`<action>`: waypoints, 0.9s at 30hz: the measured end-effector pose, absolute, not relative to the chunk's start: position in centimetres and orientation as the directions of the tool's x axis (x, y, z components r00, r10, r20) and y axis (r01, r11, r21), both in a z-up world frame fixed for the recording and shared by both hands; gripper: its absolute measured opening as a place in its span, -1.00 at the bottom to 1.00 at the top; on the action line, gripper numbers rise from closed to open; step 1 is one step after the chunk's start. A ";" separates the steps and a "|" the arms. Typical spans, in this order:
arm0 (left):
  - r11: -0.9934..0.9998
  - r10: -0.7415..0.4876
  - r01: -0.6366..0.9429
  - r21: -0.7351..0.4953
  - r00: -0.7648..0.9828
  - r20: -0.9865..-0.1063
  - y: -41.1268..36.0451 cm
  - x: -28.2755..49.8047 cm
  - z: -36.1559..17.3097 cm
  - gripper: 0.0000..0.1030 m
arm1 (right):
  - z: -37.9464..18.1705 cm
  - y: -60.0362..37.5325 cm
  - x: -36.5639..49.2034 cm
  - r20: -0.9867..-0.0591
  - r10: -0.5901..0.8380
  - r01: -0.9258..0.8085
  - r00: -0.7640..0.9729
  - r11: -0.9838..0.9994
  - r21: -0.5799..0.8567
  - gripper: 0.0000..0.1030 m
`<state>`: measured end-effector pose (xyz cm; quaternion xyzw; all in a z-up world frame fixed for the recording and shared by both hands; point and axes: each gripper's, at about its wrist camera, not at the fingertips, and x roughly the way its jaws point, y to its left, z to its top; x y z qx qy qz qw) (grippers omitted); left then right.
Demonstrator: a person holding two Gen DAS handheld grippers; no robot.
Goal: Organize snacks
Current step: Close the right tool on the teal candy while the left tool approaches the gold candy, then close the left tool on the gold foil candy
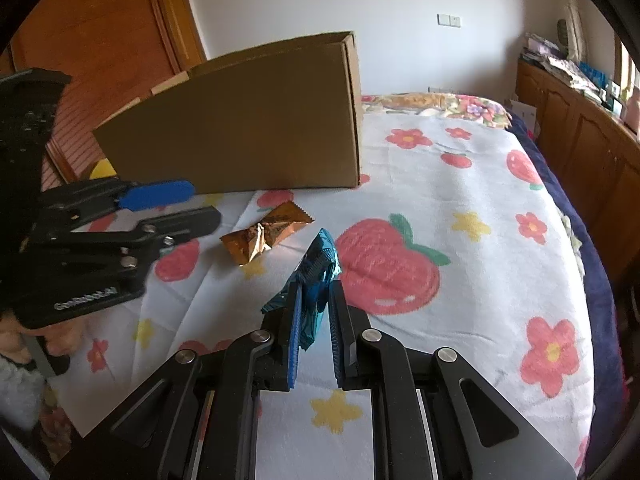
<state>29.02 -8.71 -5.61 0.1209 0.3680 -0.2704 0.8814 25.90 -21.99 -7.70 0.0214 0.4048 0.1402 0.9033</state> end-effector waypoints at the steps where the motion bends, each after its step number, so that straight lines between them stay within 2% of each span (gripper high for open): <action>1: 0.823 -0.387 0.568 0.014 0.578 -0.718 -9.0 29.1 -5.6 -0.16 | -7.6 -22.2 25.7 -0.722 0.272 -0.238 0.636 0.959 0.152 -0.80; 13: 0.834 -0.332 0.550 0.031 0.546 -0.769 -11.8 30.4 -7.0 -0.19 | -7.2 -23.8 23.9 -0.697 0.294 -0.279 0.654 0.950 0.139 -0.80; 21: 0.851 -0.293 0.521 0.058 0.564 -0.772 -12.4 30.8 -7.4 -0.20 | -7.3 -24.6 23.6 -0.685 0.320 -0.294 0.655 0.942 0.160 -0.80; 27: 0.860 -0.273 0.508 0.060 0.555 -0.786 -12.3 31.1 -8.1 -0.36 | -7.4 -25.1 23.7 -0.678 0.328 -0.293 0.658 0.941 0.171 -0.80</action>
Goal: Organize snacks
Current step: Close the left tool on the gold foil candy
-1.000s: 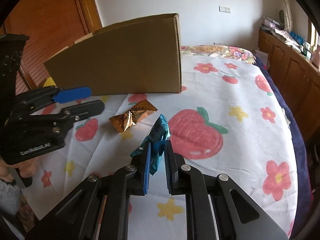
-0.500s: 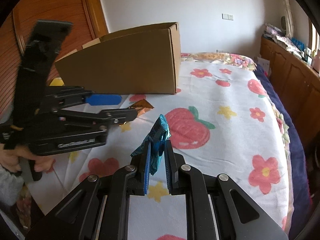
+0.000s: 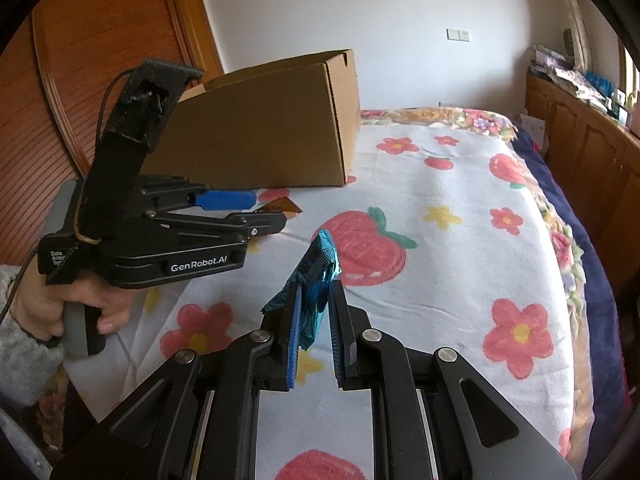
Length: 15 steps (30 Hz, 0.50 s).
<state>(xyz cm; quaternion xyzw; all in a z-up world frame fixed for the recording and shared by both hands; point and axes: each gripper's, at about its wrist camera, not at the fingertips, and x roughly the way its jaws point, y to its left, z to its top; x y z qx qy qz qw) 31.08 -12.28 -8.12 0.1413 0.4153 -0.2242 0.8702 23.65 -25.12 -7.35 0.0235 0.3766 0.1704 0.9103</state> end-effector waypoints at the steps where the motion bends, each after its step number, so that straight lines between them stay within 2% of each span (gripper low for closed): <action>1: 0.860 -0.272 0.507 0.060 0.554 -0.787 -12.2 31.1 -8.2 -0.41 | -7.4 -25.2 23.6 -0.676 0.329 -0.293 0.659 0.940 0.173 -0.80; 5: 0.868 -0.289 0.496 0.025 0.546 -0.786 -11.7 31.1 -8.2 -0.41 | -7.4 -25.3 23.4 -0.672 0.335 -0.296 0.660 0.939 0.177 -0.80; 11: 0.861 -0.297 0.508 0.028 0.546 -0.783 -11.3 30.3 -8.2 -0.62 | -7.6 -25.4 23.3 -0.673 0.334 -0.293 0.661 0.939 0.179 -0.80; 15: 0.859 -0.315 0.511 0.010 0.545 -0.777 -10.9 29.4 -7.7 -0.62 | -7.6 -25.4 23.3 -0.673 0.332 -0.289 0.661 0.940 0.179 -0.80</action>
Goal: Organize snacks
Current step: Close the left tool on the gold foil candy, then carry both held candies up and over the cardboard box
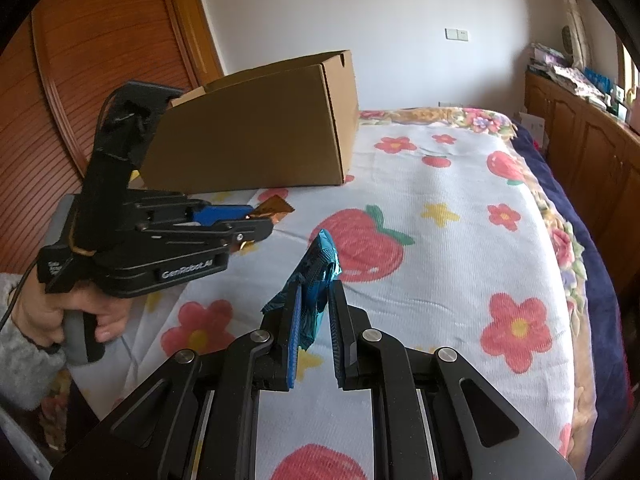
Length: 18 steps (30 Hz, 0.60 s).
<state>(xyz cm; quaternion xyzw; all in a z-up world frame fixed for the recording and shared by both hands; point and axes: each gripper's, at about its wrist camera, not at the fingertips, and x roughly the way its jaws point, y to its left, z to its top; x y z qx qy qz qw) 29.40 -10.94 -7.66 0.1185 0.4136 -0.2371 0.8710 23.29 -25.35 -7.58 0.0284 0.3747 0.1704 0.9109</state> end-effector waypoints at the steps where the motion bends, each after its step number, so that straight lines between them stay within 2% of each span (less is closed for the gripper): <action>1: 0.859 -0.318 0.511 0.011 0.551 -0.772 -10.8 29.1 -7.4 -0.62 | -7.6 -25.3 23.3 -0.673 0.331 -0.289 0.661 0.941 0.179 -0.80; 10: 0.868 -0.325 0.496 0.023 0.602 -0.730 -9.5 27.4 -3.8 -0.61 | -6.2 -24.8 22.8 -0.669 0.329 -0.294 0.666 0.941 0.170 -0.80; 18: 0.887 -0.346 0.463 0.011 0.679 -0.648 -6.7 26.4 2.0 -0.61 | -0.3 -24.3 21.5 -0.612 0.317 -0.317 0.724 0.942 0.112 -0.80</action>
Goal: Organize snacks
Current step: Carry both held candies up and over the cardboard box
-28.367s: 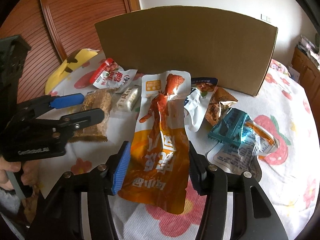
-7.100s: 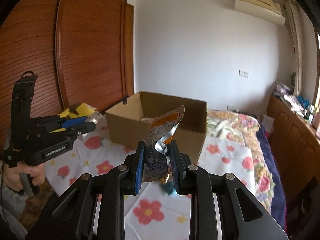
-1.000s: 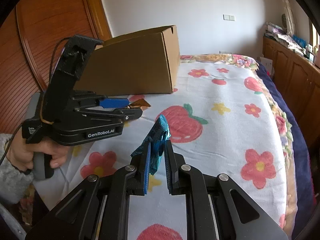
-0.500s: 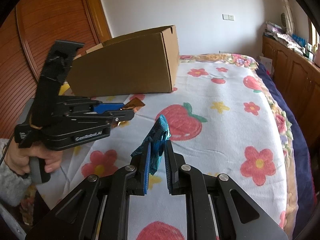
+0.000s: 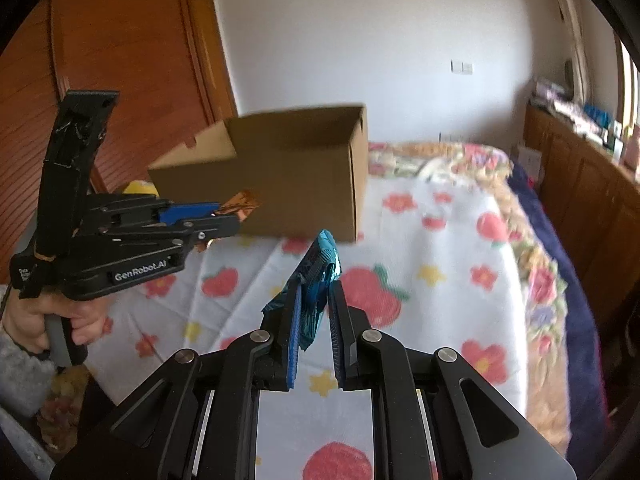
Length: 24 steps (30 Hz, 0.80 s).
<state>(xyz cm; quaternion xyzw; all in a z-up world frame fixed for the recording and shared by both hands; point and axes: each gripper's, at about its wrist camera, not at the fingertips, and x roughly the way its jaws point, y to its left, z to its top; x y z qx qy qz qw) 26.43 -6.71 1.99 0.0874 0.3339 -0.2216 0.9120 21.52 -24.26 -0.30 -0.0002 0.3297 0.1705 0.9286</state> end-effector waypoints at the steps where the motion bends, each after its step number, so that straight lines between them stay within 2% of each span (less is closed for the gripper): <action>1: 0.889 -0.347 0.457 0.011 0.690 -0.635 -6.3 26.3 2.7 -0.61 | 0.5 -24.2 21.4 -0.603 0.315 -0.319 0.733 0.942 0.104 -0.80; 12: 0.913 -0.333 0.407 0.037 0.794 -0.509 -2.8 26.3 9.1 -0.60 | 7.7 -22.6 21.4 -0.501 0.330 -0.363 0.800 0.931 0.033 -0.80; 24: 0.933 -0.273 0.352 0.080 0.833 -0.481 0.0 30.2 9.6 -0.60 | 10.3 -18.8 26.1 -0.456 0.384 -0.437 0.803 0.899 -0.013 -0.79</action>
